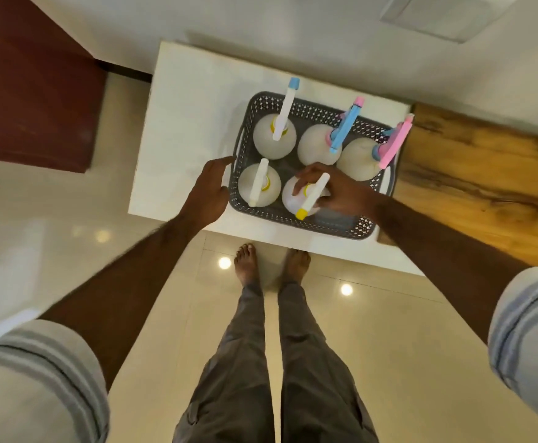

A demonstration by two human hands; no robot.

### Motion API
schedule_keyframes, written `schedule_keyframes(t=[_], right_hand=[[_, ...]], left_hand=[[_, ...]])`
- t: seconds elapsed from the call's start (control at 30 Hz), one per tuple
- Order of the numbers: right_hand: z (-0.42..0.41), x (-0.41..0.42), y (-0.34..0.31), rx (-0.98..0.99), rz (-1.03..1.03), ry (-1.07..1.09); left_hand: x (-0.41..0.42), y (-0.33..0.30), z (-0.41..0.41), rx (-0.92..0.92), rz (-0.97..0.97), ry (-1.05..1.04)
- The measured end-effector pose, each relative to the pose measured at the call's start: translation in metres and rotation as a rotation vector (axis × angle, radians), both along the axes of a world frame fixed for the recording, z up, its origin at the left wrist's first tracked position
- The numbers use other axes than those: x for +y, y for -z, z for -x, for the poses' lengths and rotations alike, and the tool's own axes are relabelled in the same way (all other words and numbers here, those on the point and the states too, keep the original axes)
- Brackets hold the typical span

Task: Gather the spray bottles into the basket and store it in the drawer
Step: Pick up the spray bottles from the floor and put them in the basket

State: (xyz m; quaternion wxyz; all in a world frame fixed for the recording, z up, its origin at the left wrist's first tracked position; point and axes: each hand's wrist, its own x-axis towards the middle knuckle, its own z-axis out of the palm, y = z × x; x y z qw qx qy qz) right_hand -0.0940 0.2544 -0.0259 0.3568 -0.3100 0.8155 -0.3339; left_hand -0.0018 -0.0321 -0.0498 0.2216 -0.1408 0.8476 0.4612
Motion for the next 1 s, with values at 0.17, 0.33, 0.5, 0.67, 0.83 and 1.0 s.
schedule_keyframes(t=[0.17, 0.33, 0.5, 0.67, 0.83, 1.0], right_hand=[[0.007, -0.007, 0.013, -0.013, -0.017, -0.052], [0.005, -0.004, 0.013, 0.022, 0.02, -0.073], [0.009, -0.005, 0.014, -0.035, 0.033, -0.131], [0.005, -0.009, 0.011, -0.11, -0.112, -0.054], [-0.021, 0.003, -0.024, -0.032, -0.135, 0.218], [-0.084, 0.014, -0.07, 0.007, -0.296, 0.308]], left_hand=[[0.006, 0.015, 0.0, 0.033, -0.033, 0.0], [0.007, 0.014, -0.005, 0.01, -0.048, -0.006], [0.012, 0.011, -0.004, 0.022, -0.029, -0.005], [0.013, -0.002, -0.01, 0.015, -0.012, 0.029], [0.013, -0.04, -0.029, -0.026, 0.136, 0.061], [0.025, -0.097, -0.076, -0.048, 0.4, 0.189]])
